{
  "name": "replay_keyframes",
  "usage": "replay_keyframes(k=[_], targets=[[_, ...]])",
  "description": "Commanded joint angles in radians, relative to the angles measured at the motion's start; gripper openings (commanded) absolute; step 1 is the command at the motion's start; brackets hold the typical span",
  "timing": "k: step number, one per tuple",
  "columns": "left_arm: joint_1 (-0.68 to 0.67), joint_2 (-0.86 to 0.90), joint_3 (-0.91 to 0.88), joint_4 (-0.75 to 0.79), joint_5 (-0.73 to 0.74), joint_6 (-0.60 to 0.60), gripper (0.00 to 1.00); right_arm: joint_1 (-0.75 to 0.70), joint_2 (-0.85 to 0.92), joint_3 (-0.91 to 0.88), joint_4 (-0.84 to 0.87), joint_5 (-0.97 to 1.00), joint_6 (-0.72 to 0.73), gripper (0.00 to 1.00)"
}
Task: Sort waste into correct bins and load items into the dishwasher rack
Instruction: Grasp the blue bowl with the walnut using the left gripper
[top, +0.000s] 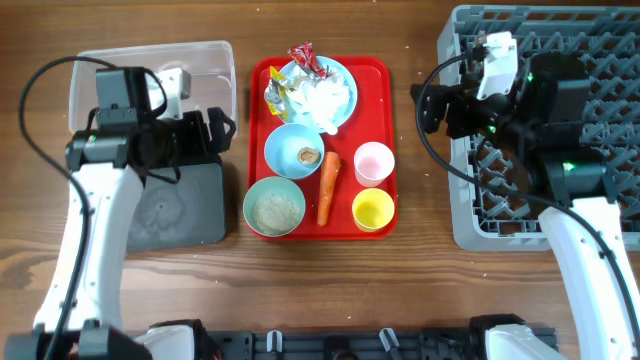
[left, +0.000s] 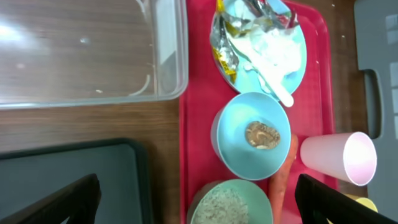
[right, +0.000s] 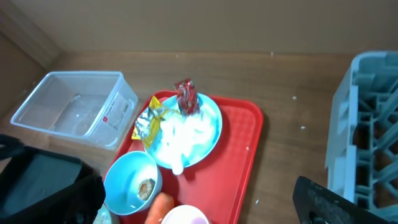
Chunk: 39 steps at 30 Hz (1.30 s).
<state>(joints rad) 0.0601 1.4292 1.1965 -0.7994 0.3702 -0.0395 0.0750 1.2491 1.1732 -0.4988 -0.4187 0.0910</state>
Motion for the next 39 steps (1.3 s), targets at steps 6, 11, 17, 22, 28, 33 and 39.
replay_keyframes(k=[6,11,17,22,28,33,39], targets=[[-0.313,0.218,0.019,0.138,-0.166,-0.019,0.93,-0.002,0.011,0.019,-0.034,0.031,0.013,1.00],[-0.356,0.340,0.019,0.137,-0.363,-0.260,0.57,-0.002,0.050,0.010,-0.039,0.031,0.014,1.00],[-0.357,0.433,0.018,0.142,-0.387,-0.360,0.36,-0.002,0.129,0.010,-0.041,0.031,0.018,0.95],[-0.357,0.449,0.018,0.150,-0.376,-0.362,0.17,-0.003,0.143,0.010,-0.036,0.031,0.042,0.93],[-0.361,0.421,0.037,0.164,-0.260,-0.360,0.04,-0.003,0.143,0.010,-0.036,0.031,0.043,0.89],[-0.361,0.196,0.196,-0.044,-0.267,-0.358,0.04,-0.003,0.142,0.010,-0.036,0.031,0.043,0.88],[-0.327,0.026,0.197,-0.531,-0.772,-0.475,0.04,-0.002,0.142,0.010,-0.030,0.031,0.043,0.89]])
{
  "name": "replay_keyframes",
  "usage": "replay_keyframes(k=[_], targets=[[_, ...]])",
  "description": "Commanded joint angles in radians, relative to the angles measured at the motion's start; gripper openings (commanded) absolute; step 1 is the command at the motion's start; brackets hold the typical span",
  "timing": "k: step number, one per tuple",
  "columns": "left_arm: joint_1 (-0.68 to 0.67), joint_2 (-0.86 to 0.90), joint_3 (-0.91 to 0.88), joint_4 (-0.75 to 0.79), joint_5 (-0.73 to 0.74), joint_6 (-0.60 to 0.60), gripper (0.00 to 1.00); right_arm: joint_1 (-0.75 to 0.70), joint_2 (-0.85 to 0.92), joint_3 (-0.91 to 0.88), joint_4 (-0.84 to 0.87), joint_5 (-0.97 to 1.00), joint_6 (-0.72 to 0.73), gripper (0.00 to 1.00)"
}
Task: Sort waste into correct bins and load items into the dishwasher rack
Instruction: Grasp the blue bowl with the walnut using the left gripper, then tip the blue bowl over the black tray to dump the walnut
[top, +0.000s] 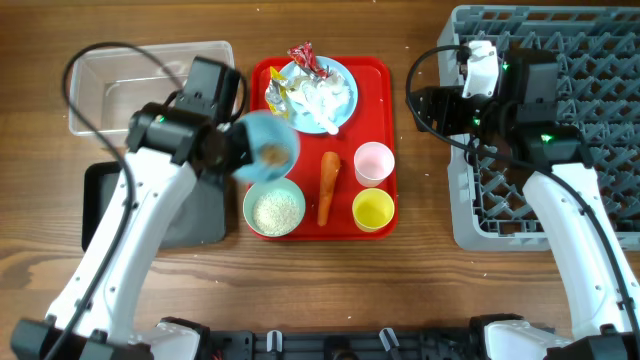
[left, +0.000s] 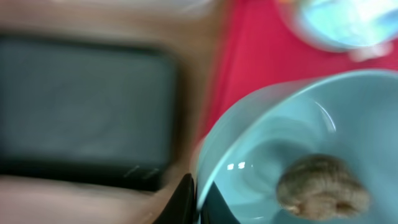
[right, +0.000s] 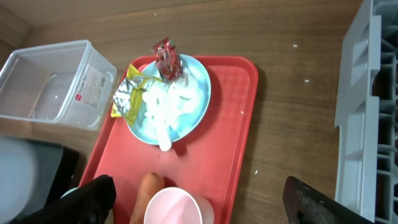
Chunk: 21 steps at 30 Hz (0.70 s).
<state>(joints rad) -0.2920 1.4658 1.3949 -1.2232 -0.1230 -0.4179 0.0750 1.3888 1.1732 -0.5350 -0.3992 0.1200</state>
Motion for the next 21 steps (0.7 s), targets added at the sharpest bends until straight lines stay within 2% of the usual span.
replay_keyframes(k=[1,3,7,9,10,12,14,18,19,21], targets=[[0.043,-0.011,-0.009,-0.168,-0.377,-0.151,0.04,-0.002,0.003,0.010,0.008,0.011,0.014,0.89],[0.071,-0.011,-0.074,-0.184,-0.479,-0.180,0.04,-0.002,0.003,0.010,0.008,0.011,0.013,0.89],[0.079,-0.010,-0.204,-0.180,-0.658,-0.352,0.04,-0.002,0.003,0.010,0.008,0.011,0.013,0.89],[0.103,-0.010,-0.234,-0.179,-0.675,-0.358,0.04,-0.002,0.003,0.010,0.008,0.011,0.013,0.89],[0.144,-0.009,-0.253,-0.179,-0.696,-0.428,0.04,-0.002,0.003,0.010,0.007,0.011,0.013,0.90],[0.185,-0.007,-0.275,-0.163,-0.724,-0.474,0.04,-0.002,0.005,0.010,0.006,0.011,0.013,0.90],[0.232,0.005,-0.312,-0.106,-0.790,-0.477,0.04,-0.002,0.015,0.010,0.006,0.011,0.013,0.90],[0.262,0.057,-0.329,-0.069,-1.099,-0.476,0.04,-0.002,0.042,0.010,0.006,0.013,0.011,0.90],[0.262,0.065,-0.329,-0.045,-1.138,-0.466,0.04,-0.002,0.050,0.010,0.006,0.015,0.011,0.90],[0.262,0.079,-0.329,0.049,-1.147,-0.280,0.04,-0.002,0.072,0.010,0.006,0.015,0.011,0.90]])
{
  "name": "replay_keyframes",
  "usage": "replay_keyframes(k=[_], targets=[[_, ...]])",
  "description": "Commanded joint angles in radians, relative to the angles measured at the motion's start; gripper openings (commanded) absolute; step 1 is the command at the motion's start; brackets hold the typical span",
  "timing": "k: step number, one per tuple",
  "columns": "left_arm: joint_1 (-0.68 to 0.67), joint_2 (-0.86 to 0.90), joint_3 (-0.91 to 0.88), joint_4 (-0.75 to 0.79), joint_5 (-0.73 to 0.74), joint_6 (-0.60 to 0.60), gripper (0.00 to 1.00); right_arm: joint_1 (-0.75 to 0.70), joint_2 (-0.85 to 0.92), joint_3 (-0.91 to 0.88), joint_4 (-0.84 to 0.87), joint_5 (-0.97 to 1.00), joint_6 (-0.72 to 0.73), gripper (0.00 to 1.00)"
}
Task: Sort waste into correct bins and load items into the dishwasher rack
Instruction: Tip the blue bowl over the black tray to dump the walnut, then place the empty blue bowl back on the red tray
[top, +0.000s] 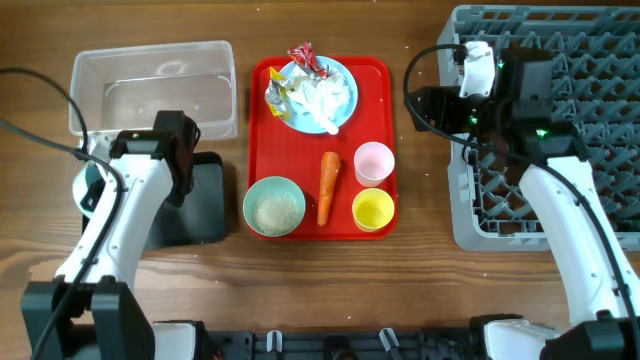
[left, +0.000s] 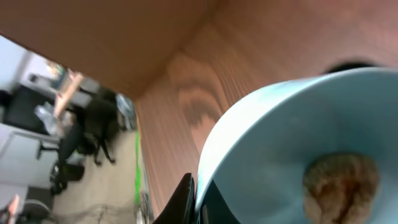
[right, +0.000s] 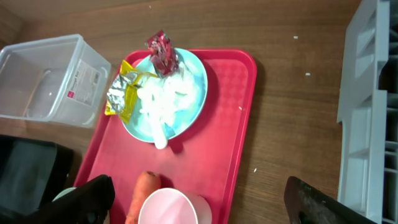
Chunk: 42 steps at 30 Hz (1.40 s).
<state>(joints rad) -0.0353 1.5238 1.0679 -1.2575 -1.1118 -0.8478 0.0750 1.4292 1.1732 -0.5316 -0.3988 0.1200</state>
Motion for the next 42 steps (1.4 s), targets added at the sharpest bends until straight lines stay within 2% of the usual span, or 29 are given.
replay_keyframes(k=[1,2,4,8,10,14,17,19,23,25,28,32,36,37,39,41,42], targets=[[0.006,0.029,-0.002,0.123,-0.158,0.230,0.04,-0.002,0.039,0.010,0.002,0.014,0.012,0.90],[0.006,0.040,-0.002,0.190,-0.163,0.352,0.04,-0.002,0.054,0.010,0.003,0.014,0.012,0.90],[0.006,0.061,-0.002,0.290,-0.166,0.495,0.04,-0.003,0.058,0.010,0.004,0.014,0.011,0.90],[0.006,0.109,-0.002,0.437,-0.229,0.737,0.04,-0.003,0.058,0.010,0.007,0.014,0.011,0.90],[0.003,0.113,-0.002,0.447,-0.233,0.789,0.04,-0.003,0.058,0.010,0.007,0.015,0.011,0.90],[-0.088,0.113,-0.002,0.294,-0.248,0.785,0.04,-0.003,0.058,0.010,0.007,0.018,0.011,0.90],[-0.186,0.113,-0.002,0.157,-0.209,0.610,0.04,-0.003,0.058,0.010,0.006,0.018,0.011,0.90],[-0.202,0.113,-0.004,0.145,-0.103,0.491,0.04,-0.003,0.058,0.010,0.008,0.018,0.011,0.91],[-0.179,0.113,-0.004,0.134,-0.105,0.473,0.04,-0.003,0.058,0.010,0.006,0.018,0.012,0.93],[-0.199,0.113,-0.004,0.095,-0.166,0.473,0.04,-0.003,0.058,0.010,0.006,0.018,0.014,0.93],[-0.286,0.113,0.000,-0.089,-0.452,0.493,0.04,-0.003,0.058,0.010,0.014,0.018,0.014,0.93],[-0.283,0.113,0.000,-0.006,-0.361,0.454,0.04,-0.003,0.058,0.010,0.014,0.018,0.013,0.94],[-0.239,0.113,0.000,0.014,-0.373,0.445,0.04,-0.003,0.058,0.010,0.014,0.018,0.013,0.94],[-0.239,0.113,0.000,0.042,-0.340,0.413,0.04,-0.003,0.058,0.010,0.014,0.018,0.014,0.94],[-0.248,0.113,0.000,0.153,-0.100,0.391,0.04,-0.002,0.058,0.010,0.015,0.018,0.014,0.94],[-0.291,0.110,0.006,0.271,0.391,0.390,0.04,-0.003,0.058,0.010,0.016,0.018,0.014,0.94],[-0.310,0.103,0.029,0.293,0.557,0.378,0.04,-0.003,0.058,0.010,0.015,0.018,0.014,0.94]])
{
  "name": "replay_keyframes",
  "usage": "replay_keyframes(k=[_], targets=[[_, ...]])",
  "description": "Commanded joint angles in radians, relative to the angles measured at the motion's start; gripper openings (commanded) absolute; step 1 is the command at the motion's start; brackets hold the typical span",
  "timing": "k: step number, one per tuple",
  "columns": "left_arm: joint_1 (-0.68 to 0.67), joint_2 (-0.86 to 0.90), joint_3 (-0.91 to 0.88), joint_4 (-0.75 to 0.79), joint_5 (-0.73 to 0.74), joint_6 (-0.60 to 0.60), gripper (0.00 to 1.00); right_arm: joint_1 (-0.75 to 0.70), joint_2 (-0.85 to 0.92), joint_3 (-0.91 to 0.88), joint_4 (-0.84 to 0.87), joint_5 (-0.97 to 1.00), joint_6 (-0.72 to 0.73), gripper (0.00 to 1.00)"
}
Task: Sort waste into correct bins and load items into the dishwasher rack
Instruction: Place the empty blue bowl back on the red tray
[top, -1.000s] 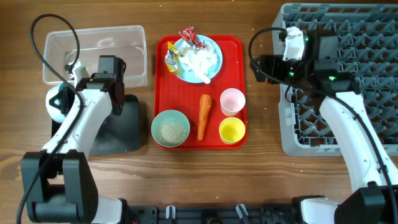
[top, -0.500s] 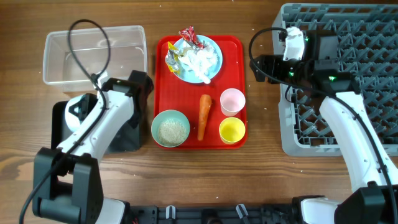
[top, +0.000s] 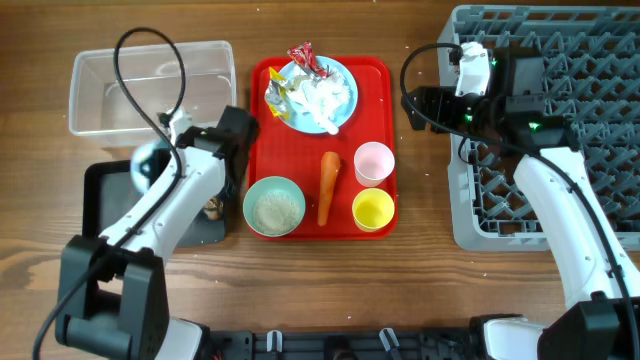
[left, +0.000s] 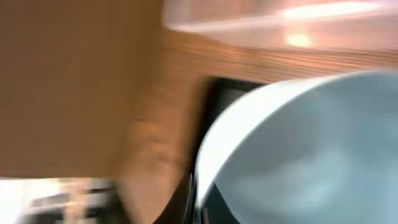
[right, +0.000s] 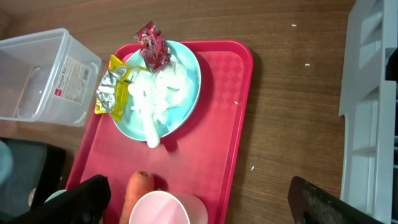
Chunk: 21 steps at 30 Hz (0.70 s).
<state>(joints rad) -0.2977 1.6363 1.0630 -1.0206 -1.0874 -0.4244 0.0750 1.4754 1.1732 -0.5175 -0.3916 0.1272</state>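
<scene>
My left gripper (top: 165, 152) is shut on the rim of a light blue bowl (top: 148, 162), held tilted over the back of the dark bin (top: 110, 205). The left wrist view is blurred; the bowl (left: 298, 149) fills it and looks empty. A small brown food lump (top: 212, 207) lies in the dark bin by its right edge. On the red tray (top: 375, 80) are a plate (top: 318, 92) of wrappers and tissue, a carrot (top: 326, 187), a pink cup (top: 373, 162), a yellow cup (top: 373, 209) and a green bowl (top: 274, 207) of grains. My right gripper (top: 418, 105) hangs open between tray and rack.
A clear plastic bin (top: 150, 85) stands at the back left, behind the dark bin. The grey dishwasher rack (top: 560, 130) fills the right side, under the right arm. In the right wrist view the plate (right: 165, 87), carrot (right: 135, 190) and pink cup (right: 163, 208) lie below.
The bowl was at the dark bin's far left edge with the brown lump inside. Now it is over the bin's back part, looks empty, and a lump lies in the bin. The right arm barely moved.
First my left gripper was open over the dark bin and the blue bowl with its lump stood on the tray. Then the gripper was shut on the bowl, lifted beside the tray. Then the bowl was at the bin's far left. Now the lump lies in the bin.
</scene>
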Motion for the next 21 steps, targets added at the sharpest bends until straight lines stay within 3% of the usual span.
replay_keyframes(k=[1,4,11,16,21], targets=[[-0.057,-0.020,0.067,0.060,0.635,-0.081,0.04,-0.003,0.011,0.010,0.001,0.010,0.007,0.94],[-0.093,-0.052,0.172,0.125,0.962,-0.077,0.04,-0.003,0.011,0.010,0.001,0.010,0.015,0.94],[-0.084,-0.052,0.183,0.247,0.967,-0.081,0.04,-0.002,0.011,0.010,-0.009,0.010,0.014,0.94],[-0.083,0.110,0.180,0.376,0.994,-0.077,0.04,-0.002,0.011,0.010,-0.017,0.010,0.014,0.94],[-0.074,0.167,0.180,0.389,0.990,-0.090,0.04,-0.002,0.011,0.010,-0.023,0.010,0.014,0.94]])
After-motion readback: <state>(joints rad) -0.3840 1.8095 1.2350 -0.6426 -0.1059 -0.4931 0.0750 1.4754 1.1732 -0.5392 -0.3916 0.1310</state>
